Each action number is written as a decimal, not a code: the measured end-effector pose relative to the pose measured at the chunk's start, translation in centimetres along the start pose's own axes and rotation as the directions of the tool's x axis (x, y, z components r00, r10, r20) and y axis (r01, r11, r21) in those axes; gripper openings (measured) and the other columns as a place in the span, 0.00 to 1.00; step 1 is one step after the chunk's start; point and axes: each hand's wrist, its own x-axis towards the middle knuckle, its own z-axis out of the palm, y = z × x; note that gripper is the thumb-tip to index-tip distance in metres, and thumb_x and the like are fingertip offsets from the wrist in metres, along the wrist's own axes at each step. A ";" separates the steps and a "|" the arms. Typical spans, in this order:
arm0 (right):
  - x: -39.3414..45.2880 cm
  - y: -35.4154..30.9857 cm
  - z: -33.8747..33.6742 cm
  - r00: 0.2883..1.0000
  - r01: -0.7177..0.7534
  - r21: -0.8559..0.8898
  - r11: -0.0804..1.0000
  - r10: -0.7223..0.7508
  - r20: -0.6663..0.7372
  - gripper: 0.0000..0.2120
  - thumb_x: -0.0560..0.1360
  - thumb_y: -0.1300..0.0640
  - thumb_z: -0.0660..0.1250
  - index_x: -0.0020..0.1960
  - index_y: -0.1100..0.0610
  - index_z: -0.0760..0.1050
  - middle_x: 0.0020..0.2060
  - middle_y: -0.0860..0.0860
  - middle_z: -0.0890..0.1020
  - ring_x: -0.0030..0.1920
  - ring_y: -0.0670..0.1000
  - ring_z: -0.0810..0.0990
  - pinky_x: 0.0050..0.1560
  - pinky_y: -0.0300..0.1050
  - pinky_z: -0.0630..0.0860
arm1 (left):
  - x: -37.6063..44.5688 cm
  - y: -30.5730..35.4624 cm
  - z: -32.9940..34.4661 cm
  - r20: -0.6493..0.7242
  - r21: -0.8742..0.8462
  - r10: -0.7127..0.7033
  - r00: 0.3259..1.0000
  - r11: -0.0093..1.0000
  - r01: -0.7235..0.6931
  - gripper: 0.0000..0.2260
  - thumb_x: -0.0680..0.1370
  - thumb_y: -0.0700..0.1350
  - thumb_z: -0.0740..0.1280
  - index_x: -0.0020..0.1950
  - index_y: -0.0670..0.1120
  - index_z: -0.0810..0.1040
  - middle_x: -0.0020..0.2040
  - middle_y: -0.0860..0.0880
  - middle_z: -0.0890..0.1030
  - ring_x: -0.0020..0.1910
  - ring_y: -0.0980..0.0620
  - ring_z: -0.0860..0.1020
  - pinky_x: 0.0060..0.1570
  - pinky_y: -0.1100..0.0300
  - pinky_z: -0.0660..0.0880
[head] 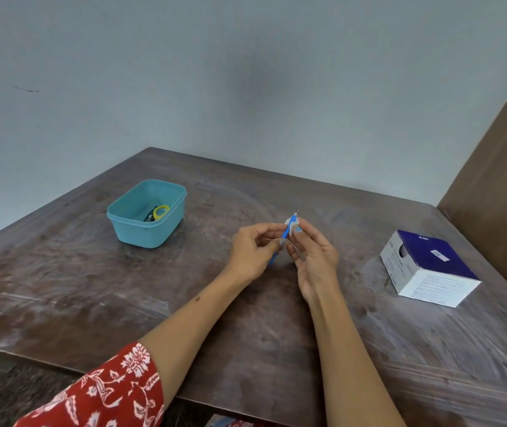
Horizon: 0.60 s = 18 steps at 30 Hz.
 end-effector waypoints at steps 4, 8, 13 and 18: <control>0.1 0.1 -0.2 0.998 0.054 -0.037 0.998 -0.055 -0.032 0.08 0.71 0.69 0.69 0.43 0.56 0.80 0.35 0.47 0.86 0.37 0.43 0.83 0.41 0.37 0.77 | 0.0 -0.4 0.0 0.064 0.016 -0.021 0.998 1.000 0.020 0.16 0.73 0.33 0.68 0.59 0.45 0.79 0.43 0.48 0.83 0.39 0.52 0.82 0.43 0.58 0.80; 0.3 0.1 -0.3 0.994 0.086 -0.051 0.995 -0.089 -0.061 0.08 0.70 0.69 0.70 0.41 0.56 0.80 0.33 0.47 0.85 0.36 0.44 0.82 0.40 0.37 0.77 | 0.0 -0.5 0.2 0.103 0.029 0.001 0.995 1.000 -0.004 0.21 0.71 0.31 0.70 0.59 0.49 0.78 0.39 0.52 0.82 0.36 0.55 0.81 0.43 0.59 0.81; 0.2 0.1 -0.2 0.989 0.123 -0.220 0.968 -0.138 -0.055 0.09 0.68 0.67 0.73 0.44 0.55 0.80 0.31 0.44 0.85 0.35 0.39 0.82 0.45 0.36 0.77 | 0.1 -0.3 0.1 0.011 0.000 -0.006 1.000 1.000 0.006 0.15 0.68 0.31 0.72 0.46 0.50 0.81 0.37 0.50 0.83 0.36 0.56 0.82 0.41 0.62 0.80; 0.3 -0.4 -0.2 0.978 0.156 -0.196 0.968 -0.179 -0.104 0.18 0.66 0.65 0.76 0.53 0.54 0.77 0.31 0.43 0.85 0.36 0.39 0.83 0.51 0.40 0.77 | 0.1 -0.3 0.2 0.038 0.003 -0.027 0.999 1.000 0.027 0.12 0.68 0.30 0.73 0.49 0.41 0.82 0.39 0.48 0.83 0.35 0.60 0.82 0.39 0.65 0.80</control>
